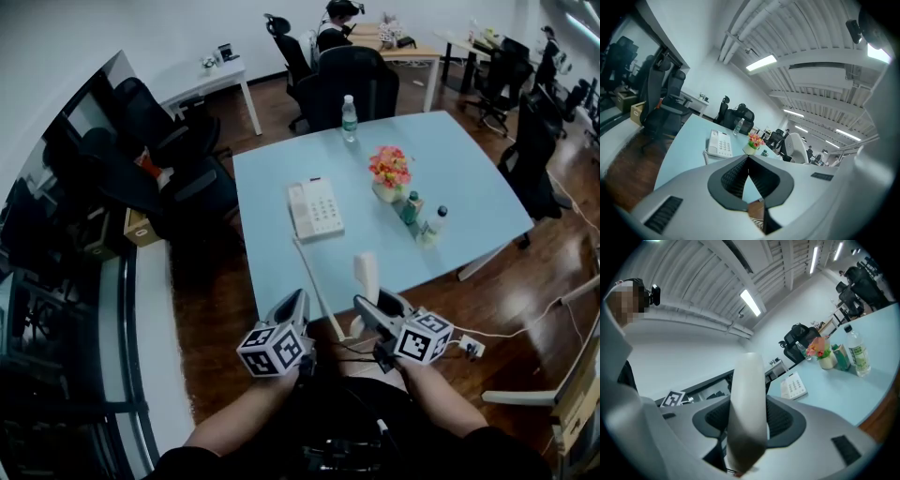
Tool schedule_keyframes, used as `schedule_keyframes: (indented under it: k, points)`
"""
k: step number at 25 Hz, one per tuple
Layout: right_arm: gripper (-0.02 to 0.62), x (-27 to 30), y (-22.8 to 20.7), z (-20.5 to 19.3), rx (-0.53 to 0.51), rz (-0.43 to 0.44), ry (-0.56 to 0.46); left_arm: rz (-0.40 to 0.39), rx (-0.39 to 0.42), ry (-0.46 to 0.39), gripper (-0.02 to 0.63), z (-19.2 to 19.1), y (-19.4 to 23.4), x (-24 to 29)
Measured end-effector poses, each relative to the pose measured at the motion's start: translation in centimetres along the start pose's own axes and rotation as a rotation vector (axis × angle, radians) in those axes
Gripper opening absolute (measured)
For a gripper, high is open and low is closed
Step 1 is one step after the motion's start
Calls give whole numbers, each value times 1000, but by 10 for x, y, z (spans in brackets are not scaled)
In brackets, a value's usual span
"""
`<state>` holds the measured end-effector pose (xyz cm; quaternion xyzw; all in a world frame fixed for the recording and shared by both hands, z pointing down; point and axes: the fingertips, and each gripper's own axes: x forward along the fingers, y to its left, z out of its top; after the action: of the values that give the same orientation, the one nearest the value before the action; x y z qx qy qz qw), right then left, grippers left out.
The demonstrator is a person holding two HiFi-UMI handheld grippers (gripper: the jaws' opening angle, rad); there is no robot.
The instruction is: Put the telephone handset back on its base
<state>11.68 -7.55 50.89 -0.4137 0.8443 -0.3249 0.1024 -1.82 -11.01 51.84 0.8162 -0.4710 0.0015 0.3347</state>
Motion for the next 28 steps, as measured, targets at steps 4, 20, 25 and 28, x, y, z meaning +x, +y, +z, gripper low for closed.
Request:
schedule_keyframes:
  k: [4,20,25,28]
  points:
    - [239,50,3,4,-5,-12,20,6,-24,-8,0,32,39,10]
    - [239,167,1,15,-41,-135,45,-41,-72,24,0,90,137,36]
    - [239,182,-10,14,-44,-139,78,-39,-94,6,0,99,146,44]
    - [239,198,-14,25,-67,-146,106,-30,-109,-7,0,102,153,47]
